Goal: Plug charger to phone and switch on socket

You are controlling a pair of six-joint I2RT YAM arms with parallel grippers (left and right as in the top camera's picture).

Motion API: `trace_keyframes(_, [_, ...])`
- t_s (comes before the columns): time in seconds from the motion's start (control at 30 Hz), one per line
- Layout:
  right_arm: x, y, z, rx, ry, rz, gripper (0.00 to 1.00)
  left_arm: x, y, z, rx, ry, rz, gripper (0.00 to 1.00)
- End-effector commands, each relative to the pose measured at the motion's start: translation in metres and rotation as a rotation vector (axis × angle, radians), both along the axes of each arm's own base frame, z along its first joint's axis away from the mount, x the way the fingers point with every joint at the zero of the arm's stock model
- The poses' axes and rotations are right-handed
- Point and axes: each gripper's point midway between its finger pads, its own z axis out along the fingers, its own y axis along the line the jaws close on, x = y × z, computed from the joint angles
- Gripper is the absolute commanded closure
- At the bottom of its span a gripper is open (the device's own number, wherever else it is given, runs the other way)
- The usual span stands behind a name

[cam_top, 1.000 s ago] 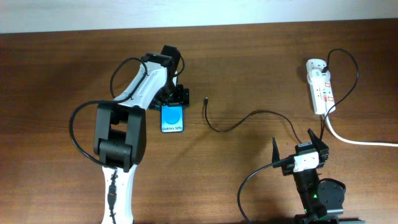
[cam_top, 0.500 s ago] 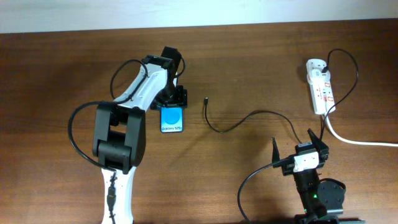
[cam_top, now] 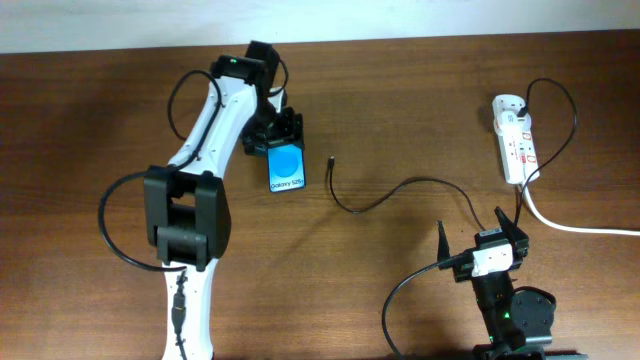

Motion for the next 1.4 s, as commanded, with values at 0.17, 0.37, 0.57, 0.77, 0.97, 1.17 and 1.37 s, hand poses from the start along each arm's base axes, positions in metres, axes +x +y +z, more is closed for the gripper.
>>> trace_keyframes(0.17, [0.000,0.003,-0.002,0.005,0.001,0.015,0.02,0.009,-0.014,0.030,-0.269,0.091,0.214,1.00])
trace_keyframes(0.37, [0.000,0.003,-0.002,0.005,0.001,0.015,0.02,0.011,-0.013,0.042,-0.380,0.219,0.430,1.00])
trace_keyframes(0.57, [0.000,0.003,-0.002,0.005,0.001,0.015,0.02,0.008,-0.029,0.070,-0.596,0.318,0.432,1.00])
trace_keyframes(0.77, [0.000,0.003,-0.002,0.005,0.001,0.015,0.02,-0.004,-0.033,0.077,-0.622,0.441,0.513,1.00])
trace_keyframes(0.97, [-0.001,0.006,-0.001,0.006,-0.003,0.030,0.02,-0.008,-0.033,0.078,-0.620,0.467,0.522,1.00])
trace_keyframes(1.17, [-0.005,0.023,0.013,0.165,-0.007,0.129,0.02,-0.006,-0.030,0.078,-0.622,0.463,0.527,1.00])
trace_keyframes(1.37, [-0.008,0.030,0.040,0.311,0.029,0.163,0.02,-0.006,-0.034,0.092,-0.715,0.500,0.521,1.00])
